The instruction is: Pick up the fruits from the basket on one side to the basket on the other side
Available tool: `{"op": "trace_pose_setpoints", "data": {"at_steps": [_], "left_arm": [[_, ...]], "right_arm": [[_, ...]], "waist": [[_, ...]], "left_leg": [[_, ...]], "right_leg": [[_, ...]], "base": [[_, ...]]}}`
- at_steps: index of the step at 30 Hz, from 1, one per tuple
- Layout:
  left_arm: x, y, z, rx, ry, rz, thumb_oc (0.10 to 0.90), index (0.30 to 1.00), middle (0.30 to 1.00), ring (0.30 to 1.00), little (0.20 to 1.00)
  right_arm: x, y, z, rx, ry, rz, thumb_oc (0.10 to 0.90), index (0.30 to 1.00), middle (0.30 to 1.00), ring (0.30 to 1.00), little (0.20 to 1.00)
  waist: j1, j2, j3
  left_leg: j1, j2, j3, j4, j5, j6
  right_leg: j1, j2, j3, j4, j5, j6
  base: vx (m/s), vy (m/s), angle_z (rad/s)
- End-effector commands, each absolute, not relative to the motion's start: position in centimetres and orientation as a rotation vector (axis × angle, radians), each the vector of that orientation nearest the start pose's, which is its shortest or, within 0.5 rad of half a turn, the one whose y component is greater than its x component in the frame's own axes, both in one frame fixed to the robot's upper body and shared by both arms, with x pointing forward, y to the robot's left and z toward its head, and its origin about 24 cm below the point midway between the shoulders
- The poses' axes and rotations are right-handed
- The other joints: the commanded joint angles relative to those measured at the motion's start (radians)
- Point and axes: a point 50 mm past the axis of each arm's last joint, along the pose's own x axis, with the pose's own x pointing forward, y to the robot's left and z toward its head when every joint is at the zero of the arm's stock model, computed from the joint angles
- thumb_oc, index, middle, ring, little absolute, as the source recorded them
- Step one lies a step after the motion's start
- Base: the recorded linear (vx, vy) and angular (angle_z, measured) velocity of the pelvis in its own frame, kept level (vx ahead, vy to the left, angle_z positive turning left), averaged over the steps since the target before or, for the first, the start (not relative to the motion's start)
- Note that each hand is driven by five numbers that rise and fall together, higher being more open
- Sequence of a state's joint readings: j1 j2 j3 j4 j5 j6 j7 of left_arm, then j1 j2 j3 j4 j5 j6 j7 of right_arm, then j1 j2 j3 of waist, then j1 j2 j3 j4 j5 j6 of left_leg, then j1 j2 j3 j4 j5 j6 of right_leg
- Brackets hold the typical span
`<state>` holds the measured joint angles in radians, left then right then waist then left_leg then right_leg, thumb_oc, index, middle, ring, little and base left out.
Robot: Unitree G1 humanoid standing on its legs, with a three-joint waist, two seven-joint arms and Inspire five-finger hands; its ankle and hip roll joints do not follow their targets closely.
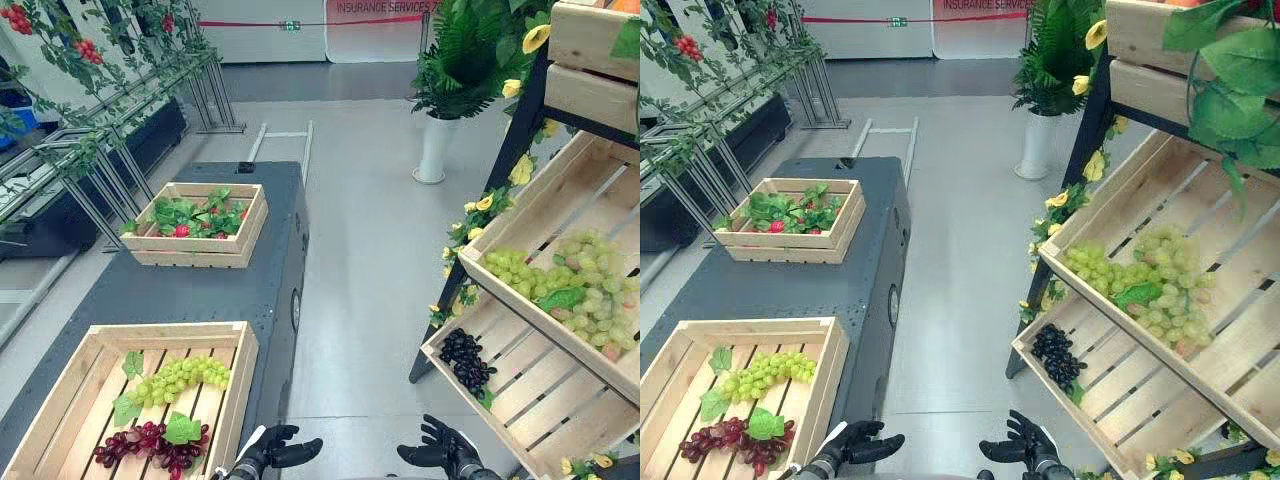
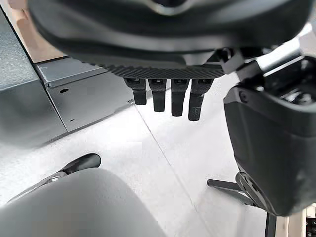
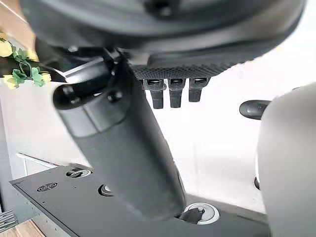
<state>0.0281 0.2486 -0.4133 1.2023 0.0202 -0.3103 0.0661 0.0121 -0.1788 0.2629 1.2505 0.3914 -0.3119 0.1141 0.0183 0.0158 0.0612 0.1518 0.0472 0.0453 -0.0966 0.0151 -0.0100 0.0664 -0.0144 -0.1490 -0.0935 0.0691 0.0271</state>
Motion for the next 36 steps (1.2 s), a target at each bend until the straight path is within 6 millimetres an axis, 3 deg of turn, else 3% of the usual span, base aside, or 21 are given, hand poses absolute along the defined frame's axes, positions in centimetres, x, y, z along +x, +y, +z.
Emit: {"op": "trace_pose_setpoints", "data": {"at_steps": [1, 28, 31, 32, 33, 36], "left_arm": [[14.2, 17.8, -14.7, 0.418, 0.829, -0.262, 0.800, 0.900, 0.900, 0.900, 0.900], [14.6, 17.5, -14.2, 0.478, 0.728, -0.220, 0.800, 0.900, 0.900, 0.900, 0.900], [16.8, 16.7, -12.1, 0.674, 0.414, -0.232, 0.800, 0.900, 0.900, 0.900, 0.900], [16.7, 16.7, -12.1, 0.674, 0.414, -0.232, 0.800, 0.900, 0.900, 0.900, 0.900], [18.1, 16.5, -10.7, 0.734, 0.245, -0.218, 0.800, 0.900, 0.900, 0.900, 0.900], [20.3, 16.8, -8.4, 0.743, 0.057, -0.132, 0.800, 0.900, 0.900, 0.900, 0.900]], "right_arm": [[14.1, -19.1, -14.7, -0.011, 0.856, 0.035, 0.800, 0.900, 0.900, 0.900, 0.900], [14.2, -19.0, -14.7, -0.016, 0.850, 0.036, 0.800, 0.900, 0.900, 0.900, 0.900], [14.9, -19.2, -14.4, -0.025, 0.834, 0.041, 0.800, 0.900, 0.900, 0.900, 0.900], [14.9, -19.2, -14.4, -0.025, 0.834, 0.041, 0.800, 0.900, 0.900, 0.900, 0.900], [15.4, -19.4, -14.1, -0.033, 0.824, 0.052, 0.800, 0.900, 0.900, 0.900, 0.900], [15.6, -19.7, -14.0, -0.060, 0.819, 0.075, 0.800, 0.900, 0.900, 0.900, 0.900]], "waist": [[-0.002, -0.022, 0.053], [0.004, -0.023, 0.063], [0.003, -0.021, 0.078], [0.003, -0.021, 0.078], [0.002, -0.018, 0.088], [0.005, -0.014, 0.102]], "left_leg": [[0.004, -0.106, 0.032, 0.009, -0.093, 0.058], [-0.002, -0.107, 0.027, 0.009, -0.091, 0.061], [-0.012, -0.105, 0.028, 0.009, -0.087, 0.060], [-0.011, -0.105, 0.028, 0.009, -0.087, 0.060], [-0.018, -0.105, 0.028, 0.009, -0.084, 0.061], [-0.031, -0.106, 0.024, 0.009, -0.080, 0.065]], "right_leg": [[0.076, 0.004, -0.007, 0.006, -0.087, 0.026], [0.075, 0.004, -0.011, 0.006, -0.088, 0.024], [0.065, 0.005, -0.008, 0.006, -0.084, 0.023], [0.065, 0.005, -0.008, 0.006, -0.084, 0.023], [0.056, 0.006, -0.001, 0.011, -0.083, 0.022], [0.043, 0.007, 0.002, 0.015, -0.082, 0.019]], "base": [[-0.07, 0.144, 0.85], [0.00, 0.000, 0.00], [0.00, 0.000, 0.00], [-0.05, 0.012, 0.01], [-0.05, 0.015, 0.00], [-0.04, 0.010, 0.00]]}}
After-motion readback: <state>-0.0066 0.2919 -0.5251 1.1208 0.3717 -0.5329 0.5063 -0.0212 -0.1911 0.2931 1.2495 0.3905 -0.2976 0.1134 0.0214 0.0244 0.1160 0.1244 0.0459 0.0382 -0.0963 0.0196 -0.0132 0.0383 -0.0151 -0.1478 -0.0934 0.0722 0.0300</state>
